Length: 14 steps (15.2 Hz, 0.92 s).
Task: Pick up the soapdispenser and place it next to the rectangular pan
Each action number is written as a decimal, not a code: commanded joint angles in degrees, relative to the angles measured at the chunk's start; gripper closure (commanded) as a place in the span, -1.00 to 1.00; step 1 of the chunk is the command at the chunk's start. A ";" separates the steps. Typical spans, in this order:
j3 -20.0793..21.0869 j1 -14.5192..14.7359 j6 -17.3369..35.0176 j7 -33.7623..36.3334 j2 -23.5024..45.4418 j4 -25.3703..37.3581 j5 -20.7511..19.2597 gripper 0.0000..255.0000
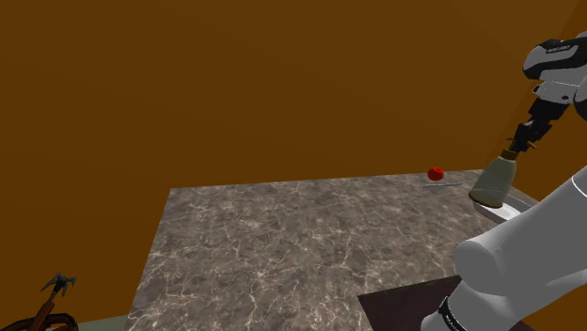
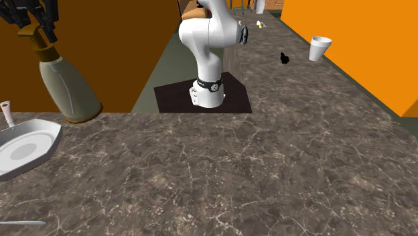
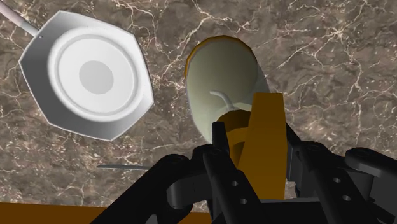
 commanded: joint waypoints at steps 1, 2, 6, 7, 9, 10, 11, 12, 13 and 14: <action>-0.01 -0.07 1.52 0.11 -0.26 -1.67 -0.19 1.00; -0.05 -0.11 2.29 0.14 -0.31 -2.48 -0.24 1.00; -0.27 -0.23 5.36 0.15 -0.32 -5.56 -0.35 1.00; -0.34 -0.26 6.13 0.13 -0.28 -6.29 -0.35 1.00; -0.49 -0.30 7.67 0.07 -0.15 -7.73 -0.33 1.00; -0.58 -0.33 8.44 0.03 -0.06 -8.42 -0.30 1.00; -0.67 -0.34 9.21 -0.02 0.04 -9.11 -0.27 1.00; -0.76 -0.36 9.98 -0.07 0.16 -9.78 -0.22 1.00; -0.86 -0.38 10.75 -0.14 0.30 -10.44 -0.16 1.00; -0.96 -0.39 11.52 -0.21 0.46 -11.09 -0.10 1.00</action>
